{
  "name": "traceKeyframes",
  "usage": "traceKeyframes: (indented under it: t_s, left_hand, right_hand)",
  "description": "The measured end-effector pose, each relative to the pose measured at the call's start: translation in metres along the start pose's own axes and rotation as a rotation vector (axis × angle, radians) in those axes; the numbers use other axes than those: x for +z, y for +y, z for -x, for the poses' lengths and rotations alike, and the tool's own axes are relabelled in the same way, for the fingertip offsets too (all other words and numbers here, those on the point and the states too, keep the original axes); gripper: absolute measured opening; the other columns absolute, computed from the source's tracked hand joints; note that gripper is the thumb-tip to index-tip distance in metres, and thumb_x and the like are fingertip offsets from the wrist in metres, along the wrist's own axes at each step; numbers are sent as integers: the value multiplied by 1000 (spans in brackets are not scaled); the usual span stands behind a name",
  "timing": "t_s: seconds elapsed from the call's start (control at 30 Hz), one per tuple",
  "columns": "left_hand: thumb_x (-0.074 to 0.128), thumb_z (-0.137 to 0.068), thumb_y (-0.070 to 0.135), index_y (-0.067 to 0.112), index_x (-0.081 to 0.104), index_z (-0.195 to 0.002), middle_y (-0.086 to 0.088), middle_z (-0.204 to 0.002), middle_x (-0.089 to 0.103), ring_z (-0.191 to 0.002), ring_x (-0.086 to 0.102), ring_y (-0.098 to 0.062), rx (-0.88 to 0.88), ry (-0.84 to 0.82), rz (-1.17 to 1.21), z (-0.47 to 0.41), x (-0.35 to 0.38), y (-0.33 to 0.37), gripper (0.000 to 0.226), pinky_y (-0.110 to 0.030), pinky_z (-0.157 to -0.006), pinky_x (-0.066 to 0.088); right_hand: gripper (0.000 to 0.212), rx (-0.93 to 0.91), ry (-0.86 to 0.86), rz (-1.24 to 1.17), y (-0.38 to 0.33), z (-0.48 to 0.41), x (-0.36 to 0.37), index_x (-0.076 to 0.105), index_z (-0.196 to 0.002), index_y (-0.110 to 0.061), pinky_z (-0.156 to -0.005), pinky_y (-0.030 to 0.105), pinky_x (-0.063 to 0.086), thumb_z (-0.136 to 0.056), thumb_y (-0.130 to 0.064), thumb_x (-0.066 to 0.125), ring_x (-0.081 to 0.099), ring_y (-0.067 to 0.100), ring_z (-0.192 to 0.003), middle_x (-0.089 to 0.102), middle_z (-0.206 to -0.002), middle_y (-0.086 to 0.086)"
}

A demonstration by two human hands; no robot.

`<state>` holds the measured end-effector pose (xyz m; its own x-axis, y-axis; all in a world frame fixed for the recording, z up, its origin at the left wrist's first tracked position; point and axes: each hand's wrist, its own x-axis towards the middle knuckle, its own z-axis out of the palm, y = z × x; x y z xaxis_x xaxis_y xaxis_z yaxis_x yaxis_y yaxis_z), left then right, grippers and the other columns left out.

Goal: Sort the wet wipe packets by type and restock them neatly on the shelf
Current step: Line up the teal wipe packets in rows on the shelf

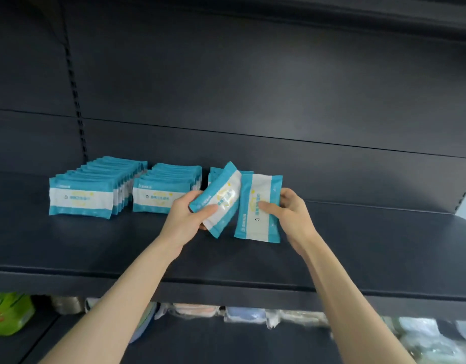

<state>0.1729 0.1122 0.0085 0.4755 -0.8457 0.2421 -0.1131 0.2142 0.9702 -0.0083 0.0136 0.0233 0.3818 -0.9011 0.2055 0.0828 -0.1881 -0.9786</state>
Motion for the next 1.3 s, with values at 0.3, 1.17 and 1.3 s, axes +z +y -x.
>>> traceKeyframes:
  t_s: [0.3,1.17,1.3]
  left_hand:
    - [68,-86,12,18,61,-107,3,-98,64,-85,61,-12,93,82,-455,-62,0,-14,23,-21,-64,47]
    - [63,-89,13,9,46,-132,-8,-130,43,-117,43,-25,491,32,-1122,-127,27,-40,46,-38,-93,43]
    - [65,-88,29,13,57,-121,2,-118,55,-112,49,-13,481,32,-805,-118,27,-32,37,-29,-93,42]
  right_hand:
    - [42,-20,-10,23,6,-62,-10,53,-114,-8,-73,37,59,-78,4,71,70,21,-92,70,-106,5]
    - [33,-7,62,39,39,-102,-6,57,-113,-7,-67,34,60,-83,4,65,70,18,-89,70,-103,5]
    - [31,-17,73,-50,35,-100,-4,58,-111,-2,-68,31,60,-82,5,67,72,19,-87,71,-101,9]
